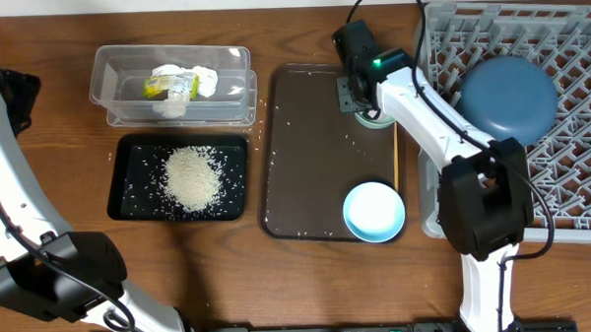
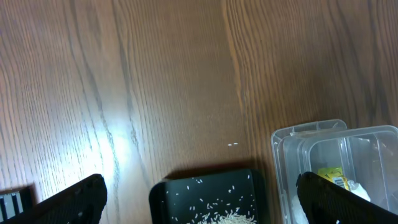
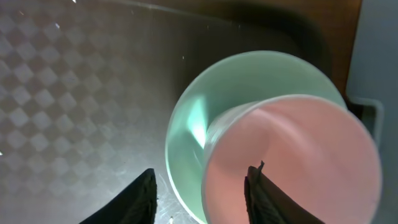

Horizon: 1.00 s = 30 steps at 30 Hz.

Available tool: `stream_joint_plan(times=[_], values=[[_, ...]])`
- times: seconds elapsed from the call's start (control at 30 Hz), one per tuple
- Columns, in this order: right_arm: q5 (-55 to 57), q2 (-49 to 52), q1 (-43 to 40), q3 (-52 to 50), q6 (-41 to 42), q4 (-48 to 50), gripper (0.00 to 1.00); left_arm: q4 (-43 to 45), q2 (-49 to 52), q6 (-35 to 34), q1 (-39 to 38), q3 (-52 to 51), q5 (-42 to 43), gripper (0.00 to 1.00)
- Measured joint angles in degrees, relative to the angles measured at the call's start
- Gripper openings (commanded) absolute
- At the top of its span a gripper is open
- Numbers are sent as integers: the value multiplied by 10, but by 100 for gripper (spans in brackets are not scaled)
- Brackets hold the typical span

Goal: Sort waste into correct bins and load items into the dishwasher rack
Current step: 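Reach the right gripper to the pink cup and grasp its rim, then lift the pink cup and carry it to the rack's right side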

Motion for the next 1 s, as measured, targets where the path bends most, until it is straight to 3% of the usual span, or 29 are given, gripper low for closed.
stream_joint_plan(times=[0.33, 0.47, 0.53, 0.73, 1.0], values=[[-10, 0, 0, -2, 1, -1, 13, 0, 0, 0, 0, 0, 0, 100], [-11, 0, 0, -2, 2, -1, 9, 0, 0, 0, 0, 0, 0, 100], [-11, -2, 0, -2, 2, -2, 1, 0, 0, 0, 0, 0, 0, 100], [-13, -40, -1, -2, 4, -2, 1, 0, 0, 0, 0, 0, 0, 100], [-16, -175, -24, -2, -5, -6, 1, 0, 0, 0, 0, 0, 0, 100]])
